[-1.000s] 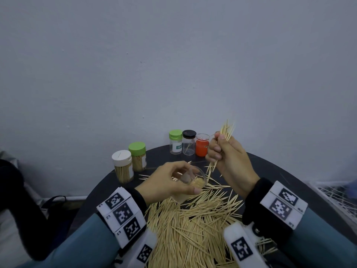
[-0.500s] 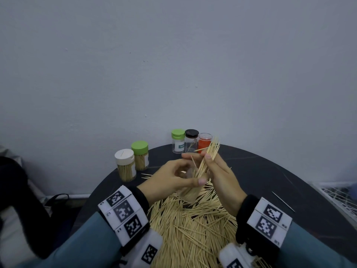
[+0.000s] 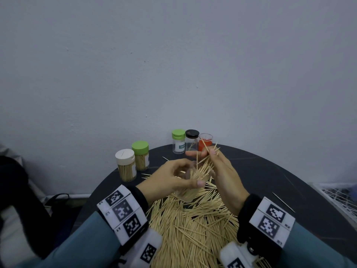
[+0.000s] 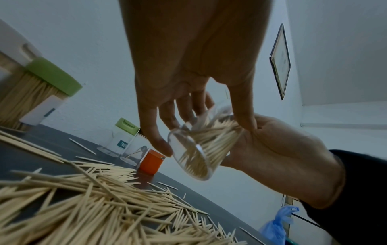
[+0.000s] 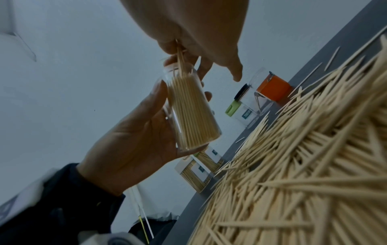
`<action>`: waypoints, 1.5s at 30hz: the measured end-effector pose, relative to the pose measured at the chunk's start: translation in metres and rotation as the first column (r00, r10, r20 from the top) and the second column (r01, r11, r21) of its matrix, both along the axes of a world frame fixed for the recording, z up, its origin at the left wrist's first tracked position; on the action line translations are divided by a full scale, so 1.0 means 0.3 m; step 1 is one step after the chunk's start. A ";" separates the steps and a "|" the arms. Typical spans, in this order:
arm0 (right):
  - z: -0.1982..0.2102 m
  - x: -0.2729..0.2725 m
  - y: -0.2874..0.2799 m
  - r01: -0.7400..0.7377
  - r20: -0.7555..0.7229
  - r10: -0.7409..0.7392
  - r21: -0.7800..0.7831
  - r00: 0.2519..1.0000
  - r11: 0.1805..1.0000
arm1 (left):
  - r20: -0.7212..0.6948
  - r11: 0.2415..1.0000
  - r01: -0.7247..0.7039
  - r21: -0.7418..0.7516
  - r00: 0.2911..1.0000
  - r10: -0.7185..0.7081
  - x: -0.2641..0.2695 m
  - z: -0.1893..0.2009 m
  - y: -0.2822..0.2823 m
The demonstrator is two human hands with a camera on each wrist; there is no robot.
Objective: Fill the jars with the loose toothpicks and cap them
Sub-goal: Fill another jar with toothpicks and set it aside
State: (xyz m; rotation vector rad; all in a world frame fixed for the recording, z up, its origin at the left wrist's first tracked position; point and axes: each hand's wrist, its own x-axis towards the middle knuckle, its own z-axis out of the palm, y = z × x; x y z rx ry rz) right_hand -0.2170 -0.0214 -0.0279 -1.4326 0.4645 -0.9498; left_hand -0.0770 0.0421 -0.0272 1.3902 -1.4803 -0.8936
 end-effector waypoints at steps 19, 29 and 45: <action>0.001 0.002 0.000 -0.035 0.034 0.034 0.029 0.999 0.999 | 0.014 0.999 0.010 0.032 1.000 -0.010 -0.009 0.000 0.004; -0.011 0.007 -0.007 -0.013 -0.105 0.008 -0.045 0.994 0.999 | 0.009 0.998 -0.051 0.035 0.999 0.051 -0.006 0.008 0.004; -0.019 -0.001 -0.018 -0.061 -0.350 0.065 0.023 0.935 0.998 | 0.031 1.000 -0.024 -0.001 0.999 0.024 0.003 0.012 0.008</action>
